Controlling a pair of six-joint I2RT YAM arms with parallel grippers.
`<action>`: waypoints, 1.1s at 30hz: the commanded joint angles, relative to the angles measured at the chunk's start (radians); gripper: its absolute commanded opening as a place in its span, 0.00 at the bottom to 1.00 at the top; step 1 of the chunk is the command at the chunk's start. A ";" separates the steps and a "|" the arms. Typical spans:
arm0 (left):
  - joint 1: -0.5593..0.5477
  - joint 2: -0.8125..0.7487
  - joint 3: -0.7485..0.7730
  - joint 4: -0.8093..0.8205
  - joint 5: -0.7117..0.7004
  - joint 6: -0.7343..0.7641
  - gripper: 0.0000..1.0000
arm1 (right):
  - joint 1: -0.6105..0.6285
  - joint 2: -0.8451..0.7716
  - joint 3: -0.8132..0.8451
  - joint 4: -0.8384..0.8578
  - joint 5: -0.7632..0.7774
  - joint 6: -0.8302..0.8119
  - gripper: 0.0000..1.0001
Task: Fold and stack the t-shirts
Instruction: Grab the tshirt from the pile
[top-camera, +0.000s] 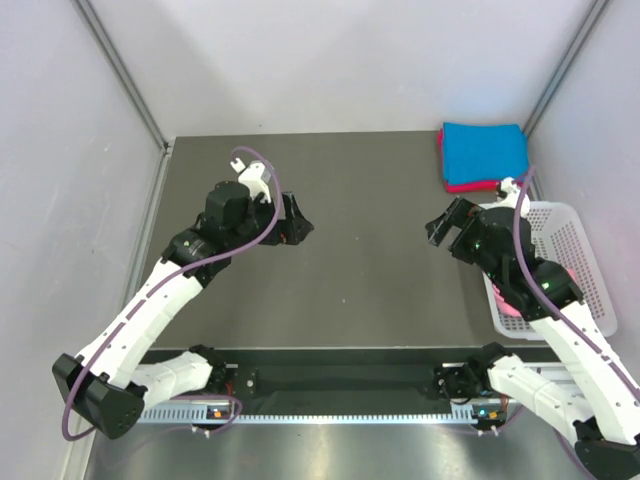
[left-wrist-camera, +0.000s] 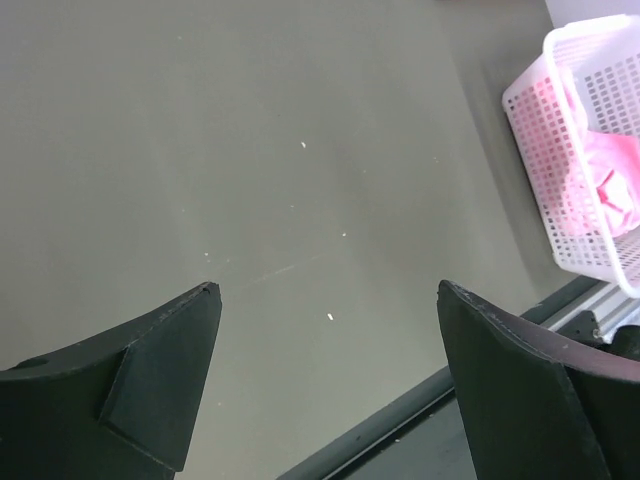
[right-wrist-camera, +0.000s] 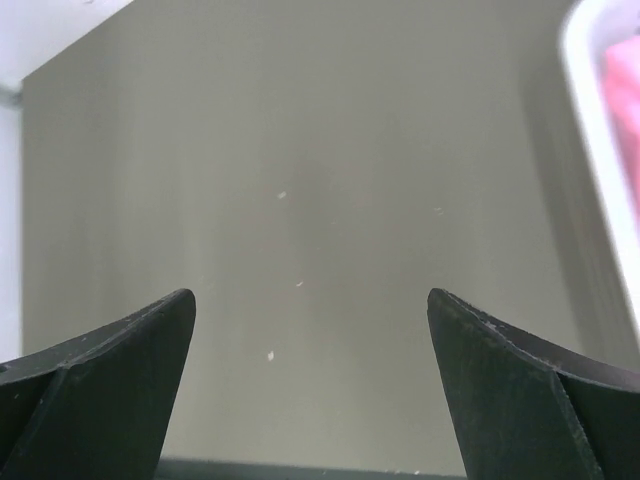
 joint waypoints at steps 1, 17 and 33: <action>0.004 -0.022 -0.011 -0.009 -0.024 0.048 0.93 | 0.008 0.002 -0.014 -0.029 0.212 0.065 1.00; 0.004 -0.082 -0.122 0.016 -0.036 0.123 0.93 | -0.677 0.233 0.029 -0.060 0.228 -0.103 0.99; 0.004 -0.062 -0.093 -0.021 -0.004 0.074 0.90 | -0.994 0.538 -0.229 0.267 0.056 -0.022 0.95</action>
